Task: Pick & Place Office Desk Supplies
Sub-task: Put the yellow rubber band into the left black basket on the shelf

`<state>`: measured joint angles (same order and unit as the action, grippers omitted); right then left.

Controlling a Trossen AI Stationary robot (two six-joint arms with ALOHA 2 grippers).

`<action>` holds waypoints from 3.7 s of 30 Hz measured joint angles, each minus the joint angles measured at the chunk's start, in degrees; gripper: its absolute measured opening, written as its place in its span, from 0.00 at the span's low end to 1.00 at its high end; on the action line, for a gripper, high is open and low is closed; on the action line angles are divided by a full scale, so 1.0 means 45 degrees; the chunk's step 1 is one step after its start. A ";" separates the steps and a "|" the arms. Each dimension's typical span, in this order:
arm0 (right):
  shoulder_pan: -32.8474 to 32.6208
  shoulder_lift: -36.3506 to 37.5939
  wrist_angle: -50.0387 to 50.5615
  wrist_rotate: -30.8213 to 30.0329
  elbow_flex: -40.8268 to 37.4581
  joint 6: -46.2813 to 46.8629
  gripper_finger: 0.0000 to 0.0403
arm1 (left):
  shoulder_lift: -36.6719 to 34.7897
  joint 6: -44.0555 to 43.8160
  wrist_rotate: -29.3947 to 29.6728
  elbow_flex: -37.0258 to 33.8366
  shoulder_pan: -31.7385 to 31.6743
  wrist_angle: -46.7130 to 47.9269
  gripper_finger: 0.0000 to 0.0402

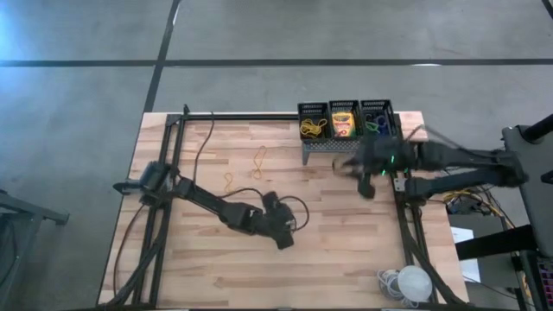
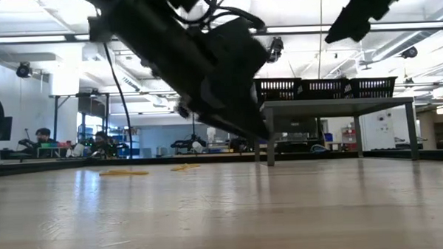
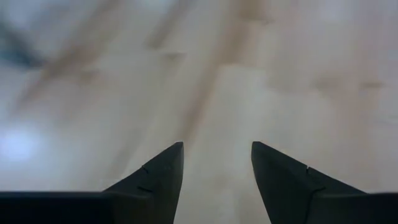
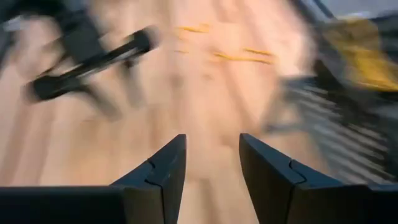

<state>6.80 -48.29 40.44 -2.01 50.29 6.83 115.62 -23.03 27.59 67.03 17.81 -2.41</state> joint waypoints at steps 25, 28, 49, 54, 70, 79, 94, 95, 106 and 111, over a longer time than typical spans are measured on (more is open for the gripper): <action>-0.8533 -0.7989 -1.3495 -0.3038 -0.5614 0.1955 0.29 | -0.2883 -0.6154 0.1335 -0.4627 -0.4265 0.1046 0.61; -0.8538 -0.8417 -1.3485 -0.3043 -0.5377 0.1741 0.28 | -0.2822 -0.6183 0.0861 -0.4987 -0.5079 0.0881 0.65; -0.8538 -0.8544 -1.3434 -0.3024 -0.5218 0.1370 0.22 | -0.2468 -0.4858 0.0865 -0.5058 -0.5069 0.0364 0.02; -0.8538 -0.8564 -1.3435 -0.3260 -0.5395 0.1337 0.20 | -0.4102 -0.4188 -0.0276 -0.5101 -0.4336 0.1217 0.01; -0.8588 -1.0212 -1.4801 -0.3581 -0.5486 0.1407 0.17 | -0.5763 -0.0829 0.0556 -0.1457 -0.0851 -0.0030 0.01; -0.9461 -1.0966 -1.4918 -0.4223 -0.5365 0.2290 0.16 | -0.3044 0.2614 0.1315 0.4254 -0.2330 0.1714 0.01; -0.9524 -1.0895 -1.4938 -0.4327 -0.5467 0.1952 0.14 | 0.0358 0.4366 -0.0576 0.7709 -0.6634 0.2794 0.01; -0.9524 -1.0890 -1.4934 -0.4330 -0.5467 0.1952 0.15 | 0.0485 0.4366 -0.0569 0.7674 -0.6739 0.3016 0.01; -0.9543 -1.0875 -1.4938 -0.4340 -0.5515 0.1908 0.15 | 0.0843 0.3695 -0.0817 0.7678 -0.7157 0.3400 0.16; -0.9543 -1.0875 -1.4934 -0.4335 -0.5515 0.1908 0.14 | 0.0766 0.3076 -0.1004 0.7818 -0.7326 0.3623 0.33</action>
<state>-36.14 -97.23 -26.76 -21.52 25.47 15.42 119.07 -9.19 23.07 102.21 -15.16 13.89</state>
